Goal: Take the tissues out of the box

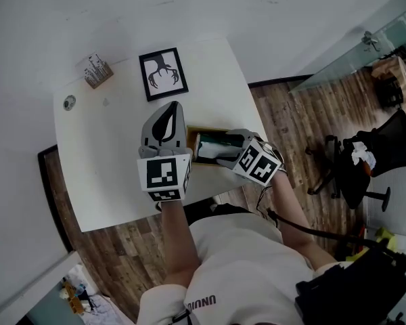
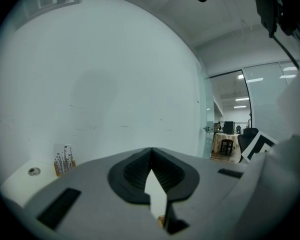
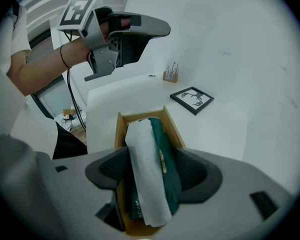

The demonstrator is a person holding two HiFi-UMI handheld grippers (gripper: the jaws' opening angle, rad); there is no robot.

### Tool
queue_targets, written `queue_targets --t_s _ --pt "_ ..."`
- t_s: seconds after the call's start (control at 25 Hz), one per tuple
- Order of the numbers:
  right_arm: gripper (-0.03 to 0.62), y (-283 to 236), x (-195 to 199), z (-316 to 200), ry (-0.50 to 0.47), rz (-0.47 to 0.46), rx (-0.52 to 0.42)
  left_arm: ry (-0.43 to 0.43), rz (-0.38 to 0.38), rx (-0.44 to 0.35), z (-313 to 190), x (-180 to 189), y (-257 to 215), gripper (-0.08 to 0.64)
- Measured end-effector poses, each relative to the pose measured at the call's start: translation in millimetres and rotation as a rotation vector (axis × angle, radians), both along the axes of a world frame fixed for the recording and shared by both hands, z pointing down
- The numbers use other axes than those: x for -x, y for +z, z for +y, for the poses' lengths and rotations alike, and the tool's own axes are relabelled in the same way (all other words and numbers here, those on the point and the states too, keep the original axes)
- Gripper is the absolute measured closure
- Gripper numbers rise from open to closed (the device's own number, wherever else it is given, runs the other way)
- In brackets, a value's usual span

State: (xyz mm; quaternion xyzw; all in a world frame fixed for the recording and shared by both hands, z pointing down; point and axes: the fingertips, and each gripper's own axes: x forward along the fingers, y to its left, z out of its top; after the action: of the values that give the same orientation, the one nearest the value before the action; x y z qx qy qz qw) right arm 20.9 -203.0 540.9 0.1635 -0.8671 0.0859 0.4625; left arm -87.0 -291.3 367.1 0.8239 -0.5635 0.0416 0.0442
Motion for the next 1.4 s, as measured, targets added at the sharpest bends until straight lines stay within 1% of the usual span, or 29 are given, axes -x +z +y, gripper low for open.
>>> queue_targets --t_s 0.2,0.64,1.0,1.2,1.4 --pt "0.287 11.3 0.5 -1.1 -0.021 0.041 0.012 0.017 -0.005 0.015 -1.5 -1.3 4.2 0.548" --pt "0.287 25.6 1.9 -4.0 -0.042 0.096 0.03 -0.021 -0.008 0.029 -0.1 10.9 6.3 0.548" --pt "0.293 31.5 2.5 -3.9 -0.045 0.144 0.072 -0.041 -0.01 0.032 4.2 15.7 6.6 0.548" --pt "0.316 32.9 3.2 -2.8 -0.042 0.157 0.071 -0.048 0.002 0.034 7.0 18.6 7.3 0.548" --pt "0.385 31.6 3.6 -2.0 -0.043 0.179 0.056 -0.056 0.002 0.028 8.7 21.0 5.0 0.548"
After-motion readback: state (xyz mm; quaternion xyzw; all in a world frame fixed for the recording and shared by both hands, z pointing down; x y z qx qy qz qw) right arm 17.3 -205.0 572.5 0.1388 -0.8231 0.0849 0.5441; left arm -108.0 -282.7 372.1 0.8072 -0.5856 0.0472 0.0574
